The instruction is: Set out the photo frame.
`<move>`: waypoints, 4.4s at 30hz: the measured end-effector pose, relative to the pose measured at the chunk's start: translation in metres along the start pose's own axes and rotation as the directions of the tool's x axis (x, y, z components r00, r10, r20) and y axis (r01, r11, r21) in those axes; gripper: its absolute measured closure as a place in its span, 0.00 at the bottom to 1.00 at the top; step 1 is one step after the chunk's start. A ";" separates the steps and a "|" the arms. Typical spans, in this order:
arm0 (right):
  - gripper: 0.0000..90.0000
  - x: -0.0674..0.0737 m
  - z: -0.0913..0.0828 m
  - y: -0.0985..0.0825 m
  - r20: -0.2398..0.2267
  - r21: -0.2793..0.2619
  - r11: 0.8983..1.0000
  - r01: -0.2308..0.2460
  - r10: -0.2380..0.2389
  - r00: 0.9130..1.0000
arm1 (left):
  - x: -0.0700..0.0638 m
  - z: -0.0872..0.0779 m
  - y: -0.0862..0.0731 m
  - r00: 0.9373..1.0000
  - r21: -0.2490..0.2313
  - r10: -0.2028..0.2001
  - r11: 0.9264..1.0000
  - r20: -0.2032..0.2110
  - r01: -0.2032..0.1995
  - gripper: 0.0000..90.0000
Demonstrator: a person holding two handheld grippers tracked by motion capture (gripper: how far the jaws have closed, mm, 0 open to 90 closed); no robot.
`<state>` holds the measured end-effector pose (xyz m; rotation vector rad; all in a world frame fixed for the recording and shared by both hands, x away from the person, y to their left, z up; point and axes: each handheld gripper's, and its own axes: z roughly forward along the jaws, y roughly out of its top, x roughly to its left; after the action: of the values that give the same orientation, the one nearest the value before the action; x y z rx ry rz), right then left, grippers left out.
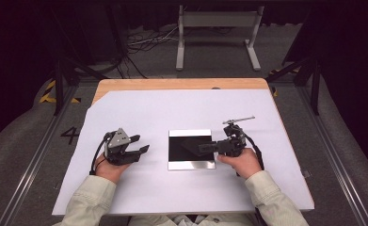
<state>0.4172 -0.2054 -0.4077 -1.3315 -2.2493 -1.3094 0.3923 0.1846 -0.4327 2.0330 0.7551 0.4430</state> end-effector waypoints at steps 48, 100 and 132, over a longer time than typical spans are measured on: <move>0.96 0.028 -0.029 -0.006 -0.134 0.125 0.959 0.256 -0.240 0.962 | -0.001 0.002 -0.001 1.000 0.011 0.003 1.000 0.007 -0.003 0.49; 0.97 0.020 -0.034 -0.015 -0.004 0.002 0.854 0.520 -0.520 0.854 | -0.001 0.002 0.000 1.000 0.005 0.009 1.000 0.008 -0.009 0.48; 0.94 0.011 -0.028 -0.032 0.064 0.194 0.733 0.652 -0.672 0.737 | -0.004 0.010 0.003 1.000 0.030 0.011 0.999 0.024 -0.012 0.48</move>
<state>0.3792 -0.2266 -0.4037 -0.5532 -3.0100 -1.1920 0.3961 0.1746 -0.4350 2.0680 0.7403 0.4151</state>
